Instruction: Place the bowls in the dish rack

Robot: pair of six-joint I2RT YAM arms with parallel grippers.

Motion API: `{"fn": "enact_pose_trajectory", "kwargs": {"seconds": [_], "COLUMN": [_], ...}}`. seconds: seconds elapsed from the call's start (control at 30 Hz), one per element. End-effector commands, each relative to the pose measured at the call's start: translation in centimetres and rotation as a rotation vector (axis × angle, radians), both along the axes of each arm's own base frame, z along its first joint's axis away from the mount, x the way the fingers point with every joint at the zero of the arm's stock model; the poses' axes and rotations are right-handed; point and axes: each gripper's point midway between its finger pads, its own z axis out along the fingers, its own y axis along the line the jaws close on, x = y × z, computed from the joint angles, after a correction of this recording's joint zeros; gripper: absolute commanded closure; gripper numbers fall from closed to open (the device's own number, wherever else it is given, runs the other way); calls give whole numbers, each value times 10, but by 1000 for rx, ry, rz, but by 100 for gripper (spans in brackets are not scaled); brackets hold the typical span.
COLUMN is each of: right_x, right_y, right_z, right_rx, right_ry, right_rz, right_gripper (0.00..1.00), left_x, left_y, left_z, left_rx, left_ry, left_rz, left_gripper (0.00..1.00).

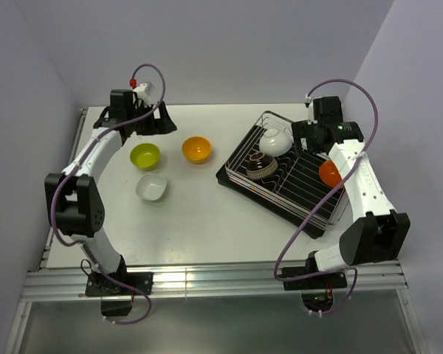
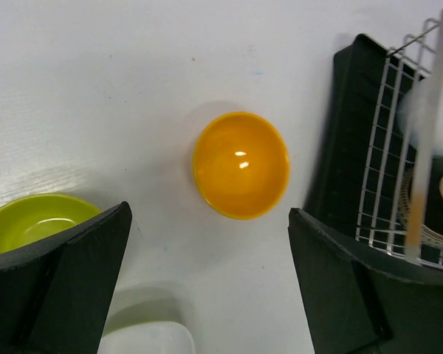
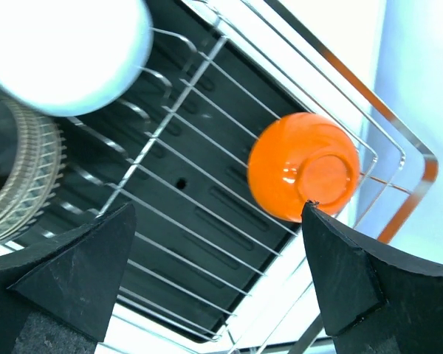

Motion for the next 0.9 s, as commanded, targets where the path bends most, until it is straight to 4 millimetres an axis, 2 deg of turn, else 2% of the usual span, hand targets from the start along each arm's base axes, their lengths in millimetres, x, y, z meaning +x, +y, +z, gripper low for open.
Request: {"fn": "enact_pose_trajectory", "kwargs": {"seconds": [0.0, 0.07, 0.23, 0.3, 0.33, 0.43, 0.5, 0.53, 0.6, 0.63, 0.87], "right_x": [4, 1, -6, -7, -8, -9, -10, -11, -13, -14, -18], "right_y": [14, 24, 31, 36, 29, 27, 25, 27, 26, 28, 26], "right_z": [26, 33, 40, 44, 46, 48, 50, 53, 53, 55, 57], "right_rx": [88, 158, 259, 294, 304, 323, 331, 340, 353, 366, 389], "right_ry": [-81, -97, -118, -135, -147, -158, -166, -173, -172, -179, -190], "right_rz": [31, 57, 80, 93, 70, 54, 46, 48, 47, 49, 39], "right_gripper": [0, 0, 0, 0, 0, 0, 0, 0, 0, 0, 0], "left_x": [26, 35, 48, 47, 45, 43, 45, 42, 43, 41, 34], "left_y": [-2, -6, -24, -35, -39, -55, -58, -63, -65, -66, -76], "left_z": [6, -7, -40, -47, -58, -73, -83, -99, -109, -120, -145], "left_rx": [0, -17, -54, -67, -61, -21, 9, 22, 32, 36, 80], "left_ry": [-78, -63, 15, 36, 58, 69, 84, 130, 161, 191, 231], "left_rz": [4, 7, -28, -56, -67, -88, -69, -70, -51, -48, -52], "left_gripper": [9, 12, 21, 23, 24, 24, 25, 25, 26, 27, 37]}}
